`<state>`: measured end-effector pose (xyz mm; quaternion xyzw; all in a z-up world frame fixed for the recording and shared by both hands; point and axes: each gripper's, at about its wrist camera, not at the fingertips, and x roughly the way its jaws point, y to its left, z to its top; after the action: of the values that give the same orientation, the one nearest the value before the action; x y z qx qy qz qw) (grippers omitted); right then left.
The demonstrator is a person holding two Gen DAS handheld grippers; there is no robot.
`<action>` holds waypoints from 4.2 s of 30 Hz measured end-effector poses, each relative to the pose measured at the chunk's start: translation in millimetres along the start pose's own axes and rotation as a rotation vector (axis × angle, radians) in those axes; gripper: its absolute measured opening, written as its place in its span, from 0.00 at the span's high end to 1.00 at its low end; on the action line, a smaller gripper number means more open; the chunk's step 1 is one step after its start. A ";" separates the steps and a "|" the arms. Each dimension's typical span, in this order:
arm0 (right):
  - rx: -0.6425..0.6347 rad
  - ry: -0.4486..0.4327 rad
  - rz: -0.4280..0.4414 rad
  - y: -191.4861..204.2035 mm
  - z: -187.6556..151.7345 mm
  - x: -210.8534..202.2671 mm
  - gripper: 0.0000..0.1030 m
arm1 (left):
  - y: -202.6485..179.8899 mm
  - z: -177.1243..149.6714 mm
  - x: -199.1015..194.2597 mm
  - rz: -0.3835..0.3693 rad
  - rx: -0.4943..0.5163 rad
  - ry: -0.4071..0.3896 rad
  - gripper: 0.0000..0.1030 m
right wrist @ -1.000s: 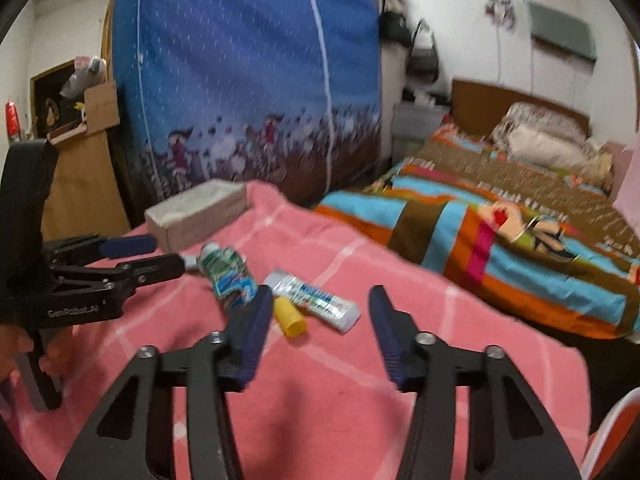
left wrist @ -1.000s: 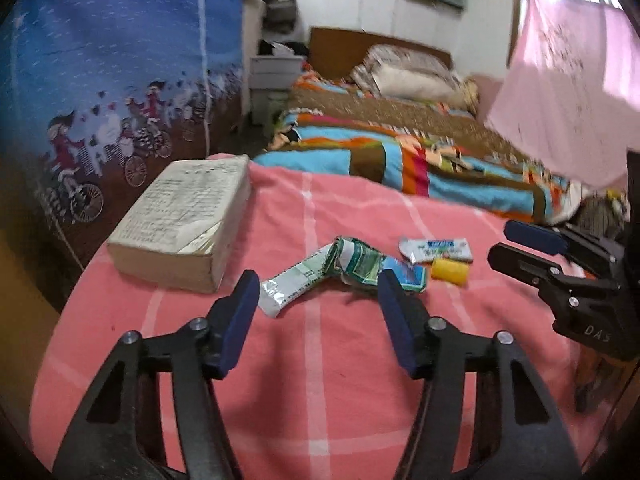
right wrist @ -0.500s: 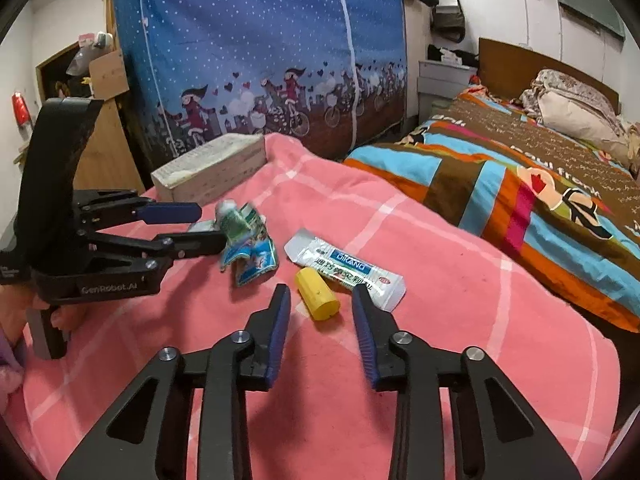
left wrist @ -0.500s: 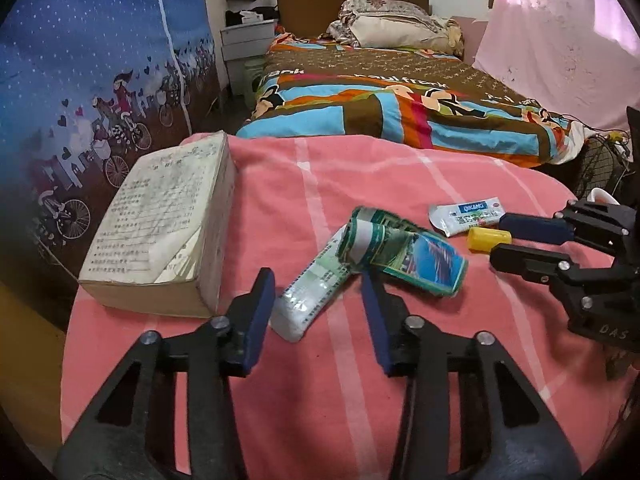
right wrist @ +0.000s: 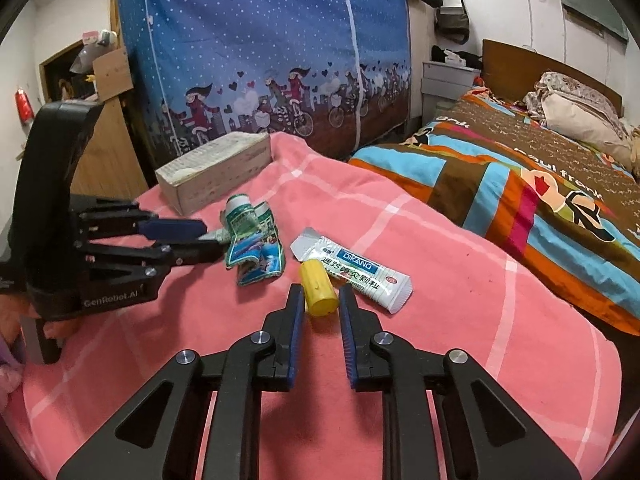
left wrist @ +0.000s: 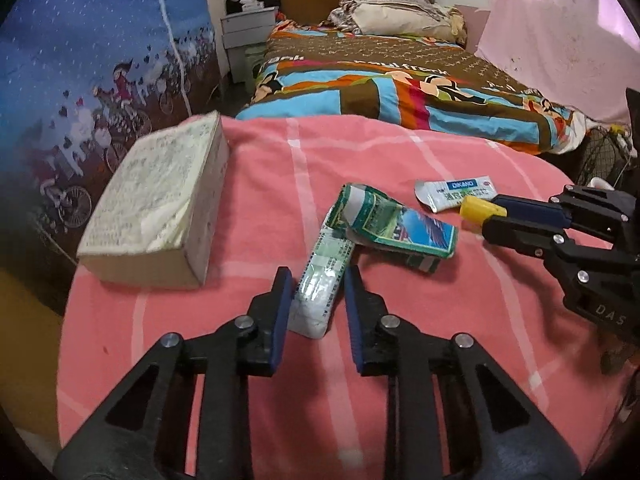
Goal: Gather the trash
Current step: 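Grasp the white strip with the left gripper while the right grasps the yellow cap, then carry the white strip and yellow cap over the orange bucket and open both grippers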
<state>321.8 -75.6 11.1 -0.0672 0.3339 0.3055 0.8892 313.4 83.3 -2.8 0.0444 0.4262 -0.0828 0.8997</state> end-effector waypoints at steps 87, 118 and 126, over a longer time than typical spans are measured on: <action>0.360 -0.676 -0.475 -129.3 -164.2 -276.3 0.85 | -309.3 -40.8 -110.5 -0.258 0.131 -0.634 0.77; 0.587 -0.500 -0.508 -173.5 -200.5 -272.5 0.85 | -367.6 -24.9 -51.4 -0.393 0.148 -0.232 0.77; 0.607 -0.483 -0.510 -177.5 -203.8 -272.4 0.84 | -371.4 -21.6 -40.5 -0.414 0.136 -0.162 0.77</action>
<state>152.7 -420.1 12.6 0.1891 0.1644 -0.0275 0.9677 202.3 -273.8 11.4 0.0098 0.3461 -0.2972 0.8898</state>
